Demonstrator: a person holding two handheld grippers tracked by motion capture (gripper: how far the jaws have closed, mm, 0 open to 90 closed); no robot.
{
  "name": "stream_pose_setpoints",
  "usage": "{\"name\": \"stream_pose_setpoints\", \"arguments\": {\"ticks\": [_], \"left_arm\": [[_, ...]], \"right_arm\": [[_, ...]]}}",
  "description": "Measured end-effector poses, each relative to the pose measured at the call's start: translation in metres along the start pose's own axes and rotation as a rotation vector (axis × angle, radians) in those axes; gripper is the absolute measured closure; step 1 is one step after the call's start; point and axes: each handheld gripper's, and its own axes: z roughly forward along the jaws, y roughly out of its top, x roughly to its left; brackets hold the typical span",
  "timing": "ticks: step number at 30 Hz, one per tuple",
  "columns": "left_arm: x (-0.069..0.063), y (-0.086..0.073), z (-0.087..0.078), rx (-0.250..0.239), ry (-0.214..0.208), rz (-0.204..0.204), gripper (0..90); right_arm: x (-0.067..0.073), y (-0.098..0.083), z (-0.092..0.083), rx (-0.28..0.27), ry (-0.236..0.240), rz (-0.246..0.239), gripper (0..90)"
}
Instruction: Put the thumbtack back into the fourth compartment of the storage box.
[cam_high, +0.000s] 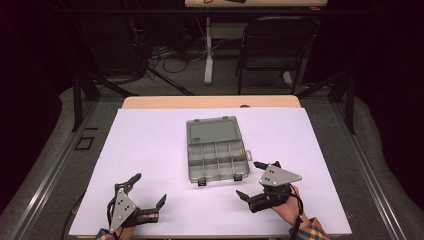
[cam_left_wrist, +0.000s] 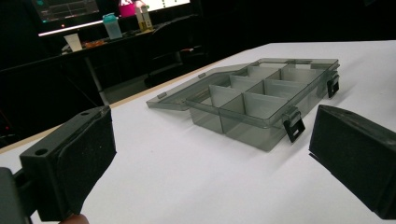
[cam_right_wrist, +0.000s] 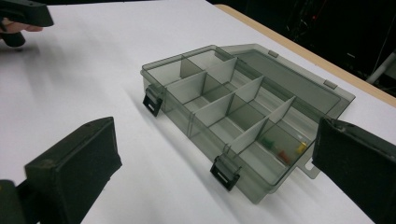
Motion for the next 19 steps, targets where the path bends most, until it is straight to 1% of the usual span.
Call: {"name": "stream_pose_setpoints", "arguments": {"ticks": [1, 3, 8, 9, 13, 14, 17, 19], "left_arm": [[0.0, 0.0, 0.0, 0.0, 0.0, 0.0, 0.5], [0.0, 0.0, 0.0, 0.001, -0.001, 0.001, 0.5], [0.0, 0.0, 0.0, 0.005, -0.003, 0.002, 0.5], [0.0, 0.0, 0.0, 0.005, -0.004, 0.002, 0.5], [0.0, 0.0, 0.001, 0.009, -0.006, 0.005, 0.5], [0.0, 0.0, 0.001, 0.009, -0.006, 0.007, 0.5], [-0.001, -0.001, 0.001, 0.01, -0.006, 0.003, 0.5], [-0.001, -0.001, 0.001, 0.012, -0.006, 0.004, 0.5]], "right_arm": [[0.001, -0.003, -0.002, -0.008, 0.001, -0.003, 0.0], [0.006, -0.01, -0.007, -0.025, -0.013, -0.016, 0.0], [0.011, -0.022, -0.016, -0.041, -0.049, -0.03, 0.0], [0.012, -0.025, -0.018, -0.043, -0.05, -0.032, 0.0], [0.015, -0.036, -0.024, -0.05, -0.07, -0.033, 0.0], [0.015, -0.041, -0.026, -0.057, -0.07, -0.024, 0.0], [0.015, -0.044, -0.028, -0.055, -0.077, -0.018, 0.0], [0.015, -0.046, -0.03, -0.065, -0.076, -0.013, 0.0]]}}
